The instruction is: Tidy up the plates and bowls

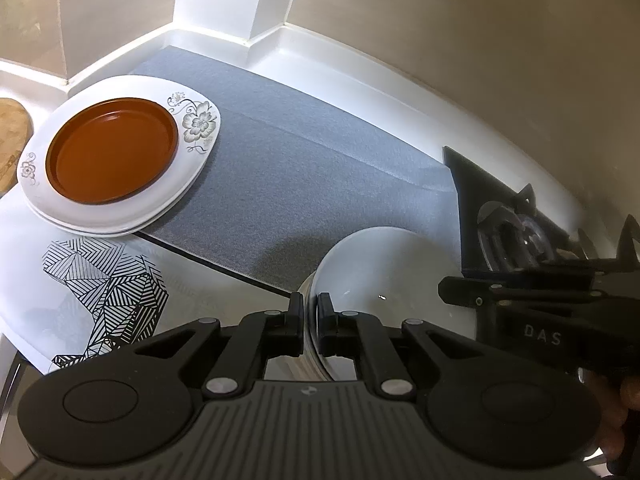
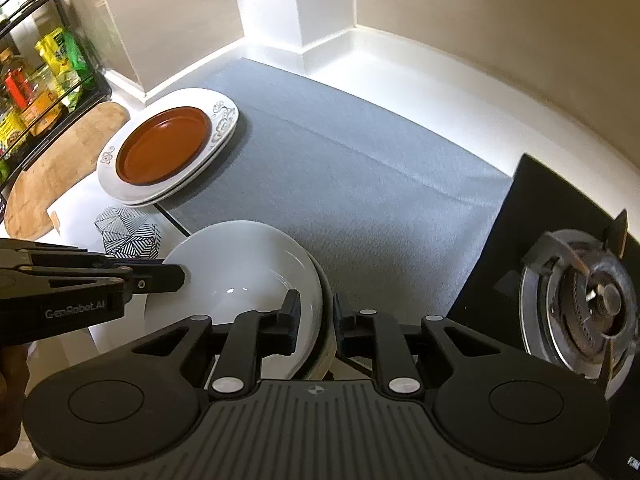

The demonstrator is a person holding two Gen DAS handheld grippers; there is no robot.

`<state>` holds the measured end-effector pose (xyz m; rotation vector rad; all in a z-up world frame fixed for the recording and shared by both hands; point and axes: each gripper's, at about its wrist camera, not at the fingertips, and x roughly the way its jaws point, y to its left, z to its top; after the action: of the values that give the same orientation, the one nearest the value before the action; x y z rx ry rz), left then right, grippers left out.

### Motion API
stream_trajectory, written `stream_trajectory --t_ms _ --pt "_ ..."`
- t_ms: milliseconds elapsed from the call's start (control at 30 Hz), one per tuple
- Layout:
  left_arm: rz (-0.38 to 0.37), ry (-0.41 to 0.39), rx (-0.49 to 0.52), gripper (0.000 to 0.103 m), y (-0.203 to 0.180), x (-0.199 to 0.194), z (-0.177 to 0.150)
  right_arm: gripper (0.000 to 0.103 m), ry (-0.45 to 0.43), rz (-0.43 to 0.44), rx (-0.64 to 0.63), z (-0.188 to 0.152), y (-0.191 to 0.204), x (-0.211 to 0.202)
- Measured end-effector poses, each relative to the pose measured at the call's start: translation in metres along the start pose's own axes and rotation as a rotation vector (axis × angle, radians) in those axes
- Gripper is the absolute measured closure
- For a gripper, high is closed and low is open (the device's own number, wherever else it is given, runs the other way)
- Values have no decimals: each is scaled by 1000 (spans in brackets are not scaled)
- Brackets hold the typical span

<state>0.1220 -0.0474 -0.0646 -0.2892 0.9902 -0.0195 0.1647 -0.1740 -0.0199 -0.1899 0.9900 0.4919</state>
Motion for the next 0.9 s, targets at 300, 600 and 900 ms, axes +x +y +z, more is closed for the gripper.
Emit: stream_trajectory --t_ms 300,600,900 --pt "8 31 -28 52 4 10 -2 66 87 30 49 -2 -10 21" --pt "-14 89 -65 46 9 26 -9 58 176 87 103 -5 -19 44" --pt "-54 142 -101 50 13 41 -11 51 203 139 66 0 -14 55"
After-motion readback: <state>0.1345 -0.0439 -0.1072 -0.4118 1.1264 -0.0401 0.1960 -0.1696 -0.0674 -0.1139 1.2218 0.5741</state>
